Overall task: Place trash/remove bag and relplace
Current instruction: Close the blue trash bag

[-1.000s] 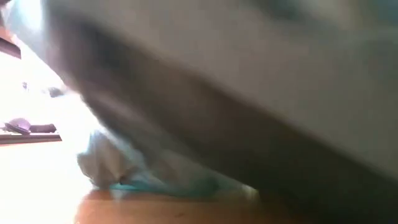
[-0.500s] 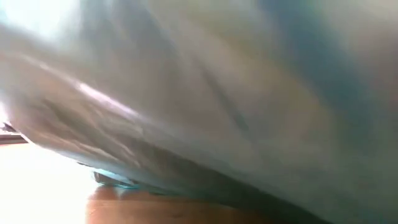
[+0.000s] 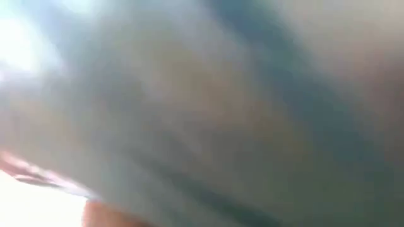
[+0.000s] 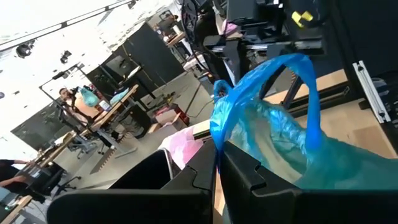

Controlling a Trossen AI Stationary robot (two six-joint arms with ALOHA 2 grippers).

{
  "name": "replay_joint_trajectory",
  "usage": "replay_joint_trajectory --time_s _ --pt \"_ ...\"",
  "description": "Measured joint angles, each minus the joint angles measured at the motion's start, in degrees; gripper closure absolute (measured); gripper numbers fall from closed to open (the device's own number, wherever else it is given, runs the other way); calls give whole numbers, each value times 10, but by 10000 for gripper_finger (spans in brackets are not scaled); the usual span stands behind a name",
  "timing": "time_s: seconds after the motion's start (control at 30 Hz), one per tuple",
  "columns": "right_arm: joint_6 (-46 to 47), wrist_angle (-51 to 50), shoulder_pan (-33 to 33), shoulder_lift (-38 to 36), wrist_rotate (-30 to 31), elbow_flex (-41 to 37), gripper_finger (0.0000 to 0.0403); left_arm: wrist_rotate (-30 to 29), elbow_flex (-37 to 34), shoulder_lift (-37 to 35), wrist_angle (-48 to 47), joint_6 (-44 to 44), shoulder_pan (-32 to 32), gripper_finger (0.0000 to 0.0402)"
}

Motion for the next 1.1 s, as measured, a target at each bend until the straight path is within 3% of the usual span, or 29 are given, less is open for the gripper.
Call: replay_joint_trajectory --time_s 0.43,0.7,0.9,1.1 --pt "-116 33 -14 -1 92 4 257 13 0 0 -12 -10 0 401" --pt "-98 1 -29 -2 17 4 257 13 0 0 -19 -21 -1 401" --pt "-106 0 -23 -2 29 4 257 26 0 0 -40 -45 0 401" --pt "-159 -1 -60 -2 17 4 256 38 0 0 -40 -51 3 401"
